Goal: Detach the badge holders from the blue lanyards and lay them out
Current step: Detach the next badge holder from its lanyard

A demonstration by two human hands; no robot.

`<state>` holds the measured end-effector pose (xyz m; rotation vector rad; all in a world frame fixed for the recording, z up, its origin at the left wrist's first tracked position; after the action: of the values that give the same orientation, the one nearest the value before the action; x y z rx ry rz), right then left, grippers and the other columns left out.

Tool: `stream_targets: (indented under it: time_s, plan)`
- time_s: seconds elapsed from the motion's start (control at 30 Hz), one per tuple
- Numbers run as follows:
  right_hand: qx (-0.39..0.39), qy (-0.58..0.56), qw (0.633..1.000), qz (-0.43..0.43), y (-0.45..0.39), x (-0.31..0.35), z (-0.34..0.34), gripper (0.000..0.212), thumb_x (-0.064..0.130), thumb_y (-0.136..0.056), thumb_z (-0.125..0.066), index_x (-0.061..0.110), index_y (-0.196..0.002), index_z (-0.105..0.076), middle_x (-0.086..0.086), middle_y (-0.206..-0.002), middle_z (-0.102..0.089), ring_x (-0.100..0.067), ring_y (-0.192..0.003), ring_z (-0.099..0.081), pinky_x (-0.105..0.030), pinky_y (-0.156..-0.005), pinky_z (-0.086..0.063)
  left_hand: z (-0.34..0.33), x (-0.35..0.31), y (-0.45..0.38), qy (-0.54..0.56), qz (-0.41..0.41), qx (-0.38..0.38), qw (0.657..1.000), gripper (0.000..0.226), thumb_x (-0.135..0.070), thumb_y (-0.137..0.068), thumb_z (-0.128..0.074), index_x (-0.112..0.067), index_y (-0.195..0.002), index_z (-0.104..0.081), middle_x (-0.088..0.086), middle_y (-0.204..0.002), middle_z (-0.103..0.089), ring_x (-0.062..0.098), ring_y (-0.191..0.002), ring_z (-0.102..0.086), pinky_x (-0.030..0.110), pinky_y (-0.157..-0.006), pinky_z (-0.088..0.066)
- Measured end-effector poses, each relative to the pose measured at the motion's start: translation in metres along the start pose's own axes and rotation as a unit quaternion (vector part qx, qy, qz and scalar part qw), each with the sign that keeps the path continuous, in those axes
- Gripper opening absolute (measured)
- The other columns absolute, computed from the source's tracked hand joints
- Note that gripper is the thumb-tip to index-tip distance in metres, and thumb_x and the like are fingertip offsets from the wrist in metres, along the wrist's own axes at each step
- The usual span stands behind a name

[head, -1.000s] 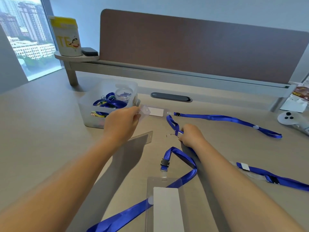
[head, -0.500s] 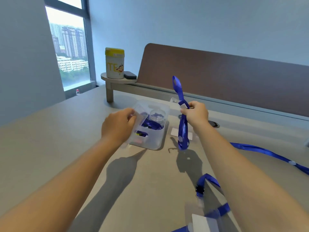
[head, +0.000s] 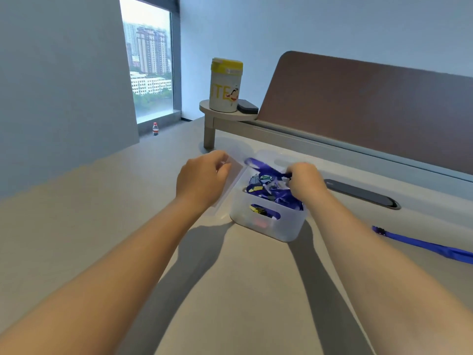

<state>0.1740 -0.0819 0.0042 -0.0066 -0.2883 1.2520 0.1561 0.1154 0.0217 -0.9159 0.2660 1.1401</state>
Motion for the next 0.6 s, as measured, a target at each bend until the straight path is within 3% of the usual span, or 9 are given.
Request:
stream_targets:
  time_s: [0.07, 0.17, 0.37, 0.6]
  plan:
    - [0.08, 0.052, 0.995, 0.021, 0.004, 0.003, -0.009, 0.03, 0.01, -0.09, -0.054, 0.006, -0.118, -0.061, -0.016, -0.117, -0.063, -0.032, -0.105, -0.057, -0.032, -0.082, -0.045, -0.001, 0.003, 0.001, -0.007, 0.002, 0.003, 1.0, 0.029, -0.021, -0.092, -0.046, -0.01, -0.117, -0.058, 0.012, -0.116, -0.066, 0.027, -0.099, -0.06, 0.025, -0.072, -0.041]
    - [0.114, 0.004, 0.993, 0.025, 0.013, 0.003, -0.001, 0.039, 0.014, -0.091, -0.053, 0.007, -0.129, -0.054, -0.016, -0.127, -0.059, -0.032, -0.115, -0.054, -0.034, -0.092, -0.045, -0.001, 0.0, 0.004, -0.018, -0.001, 0.01, 1.0, 0.03, -0.021, -0.092, -0.046, -0.01, -0.118, -0.057, 0.011, -0.118, -0.065, 0.027, -0.1, -0.06, 0.025, -0.073, -0.04]
    - [0.051, -0.01, 0.998, 0.027, 0.041, -0.017, 0.033, 0.039, 0.01, -0.093, -0.048, 0.011, -0.133, -0.049, -0.011, -0.139, -0.051, -0.029, -0.124, -0.049, -0.035, -0.101, -0.041, 0.003, -0.026, 0.019, -0.019, -0.031, 0.011, 0.999, 0.031, -0.021, -0.092, -0.046, -0.009, -0.119, -0.056, 0.013, -0.119, -0.064, 0.031, -0.101, -0.059, 0.026, -0.074, -0.041]
    - [0.025, -0.016, 0.999, -0.028, 0.113, -0.082, 0.07, 0.035, 0.015, -0.093, -0.047, 0.01, -0.127, -0.055, -0.013, -0.133, -0.055, -0.031, -0.118, -0.052, -0.035, -0.096, -0.042, -0.003, -0.077, 0.052, -0.002, -0.09, 0.029, 0.996, 0.028, -0.018, -0.092, -0.046, -0.005, -0.112, -0.06, 0.018, -0.112, -0.067, 0.033, -0.096, -0.061, 0.034, -0.077, -0.05]
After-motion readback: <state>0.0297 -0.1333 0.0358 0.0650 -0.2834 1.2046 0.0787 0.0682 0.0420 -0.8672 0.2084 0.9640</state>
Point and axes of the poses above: each hand's wrist, its own y-axis away from the middle knuckle, its own z-axis out of the back of the hand, x = y × z, the point moved 4 cm from there along -y, towards the middle knuckle
